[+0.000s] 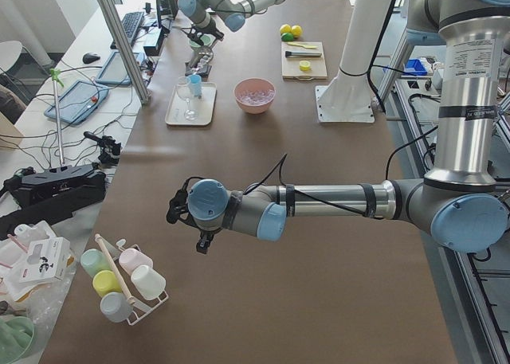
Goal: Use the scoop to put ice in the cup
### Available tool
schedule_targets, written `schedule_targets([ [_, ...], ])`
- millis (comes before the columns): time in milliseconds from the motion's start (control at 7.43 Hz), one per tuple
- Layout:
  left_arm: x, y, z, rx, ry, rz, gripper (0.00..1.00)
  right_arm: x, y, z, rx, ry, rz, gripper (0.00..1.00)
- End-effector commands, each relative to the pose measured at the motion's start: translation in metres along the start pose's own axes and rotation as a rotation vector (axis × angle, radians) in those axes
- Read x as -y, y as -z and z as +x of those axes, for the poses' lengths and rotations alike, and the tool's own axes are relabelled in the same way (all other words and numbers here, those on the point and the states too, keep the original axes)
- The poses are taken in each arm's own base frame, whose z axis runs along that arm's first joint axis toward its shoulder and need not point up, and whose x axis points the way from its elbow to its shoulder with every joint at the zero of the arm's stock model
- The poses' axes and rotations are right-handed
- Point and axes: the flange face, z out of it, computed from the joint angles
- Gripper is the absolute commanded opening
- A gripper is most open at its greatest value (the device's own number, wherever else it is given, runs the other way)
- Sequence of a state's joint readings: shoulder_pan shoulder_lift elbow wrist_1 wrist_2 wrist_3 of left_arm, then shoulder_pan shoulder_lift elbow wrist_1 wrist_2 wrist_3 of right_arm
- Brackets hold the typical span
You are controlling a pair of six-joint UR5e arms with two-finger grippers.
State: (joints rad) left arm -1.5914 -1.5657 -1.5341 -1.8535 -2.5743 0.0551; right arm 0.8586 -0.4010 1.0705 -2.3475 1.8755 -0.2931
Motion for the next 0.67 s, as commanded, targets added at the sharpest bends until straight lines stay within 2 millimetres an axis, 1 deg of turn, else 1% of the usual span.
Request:
schedule_targets([
  [0,-0.019,0.015,-0.04,0.187,0.234,-0.055,0.99,0.001,0.003,-0.007,-0.029,0.01,-0.022,0.0],
  [135,-0.022,0.013,-0.051,0.304,0.275,-0.069,0.99,0.0,0.001,-0.008,-0.038,0.01,-0.036,0.0],
  [269,-0.039,0.009,-0.059,0.308,0.311,-0.097,0.99,-0.001,0.002,-0.009,-0.046,0.009,-0.048,0.0],
  [404,-0.045,0.005,-0.061,0.31,0.33,-0.122,0.99,-0.001,0.003,-0.01,-0.053,0.009,-0.057,0.0],
  [538,-0.038,-0.004,-0.048,0.308,0.332,-0.134,0.99,-0.001,0.003,-0.012,-0.069,0.012,-0.069,0.0],
])
